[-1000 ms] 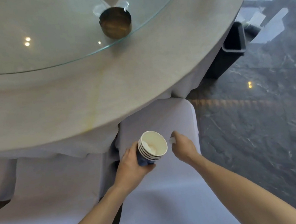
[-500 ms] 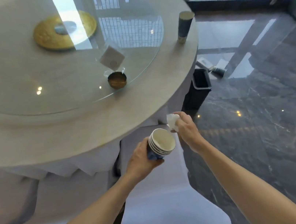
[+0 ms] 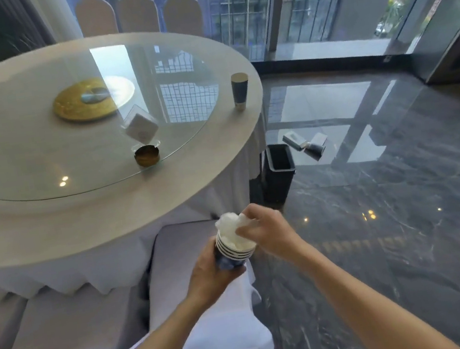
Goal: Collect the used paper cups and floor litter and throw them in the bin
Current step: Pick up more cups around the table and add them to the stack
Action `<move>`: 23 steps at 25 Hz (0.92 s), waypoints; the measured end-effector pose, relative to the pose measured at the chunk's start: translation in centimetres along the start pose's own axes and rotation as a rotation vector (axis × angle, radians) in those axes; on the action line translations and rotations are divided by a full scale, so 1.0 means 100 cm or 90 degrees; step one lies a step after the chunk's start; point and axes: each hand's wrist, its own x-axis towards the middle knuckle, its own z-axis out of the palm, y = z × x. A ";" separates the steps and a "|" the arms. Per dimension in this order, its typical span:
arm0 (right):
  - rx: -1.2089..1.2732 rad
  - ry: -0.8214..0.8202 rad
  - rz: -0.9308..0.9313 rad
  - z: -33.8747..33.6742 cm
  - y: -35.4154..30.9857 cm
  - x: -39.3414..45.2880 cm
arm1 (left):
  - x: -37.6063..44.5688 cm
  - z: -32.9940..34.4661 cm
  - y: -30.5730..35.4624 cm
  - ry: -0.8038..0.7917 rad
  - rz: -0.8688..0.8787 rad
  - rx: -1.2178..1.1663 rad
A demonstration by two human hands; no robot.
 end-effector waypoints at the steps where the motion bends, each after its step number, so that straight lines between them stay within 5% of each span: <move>1: -0.069 0.000 -0.031 -0.004 0.012 -0.009 | -0.007 0.014 0.009 -0.004 -0.001 -0.001; 4: -0.251 -0.029 -0.073 -0.014 0.033 -0.031 | -0.022 0.041 0.030 -0.019 -0.003 0.028; 9: -0.173 -0.104 -0.031 -0.042 0.042 -0.036 | -0.019 0.059 0.046 0.000 -0.026 0.033; 15: -0.295 -0.255 -0.026 -0.062 0.040 -0.018 | 0.027 0.074 0.059 -0.029 0.007 -0.002; 23: -0.271 -0.125 -0.141 -0.065 0.047 0.047 | 0.065 0.071 0.051 0.036 -0.075 -0.065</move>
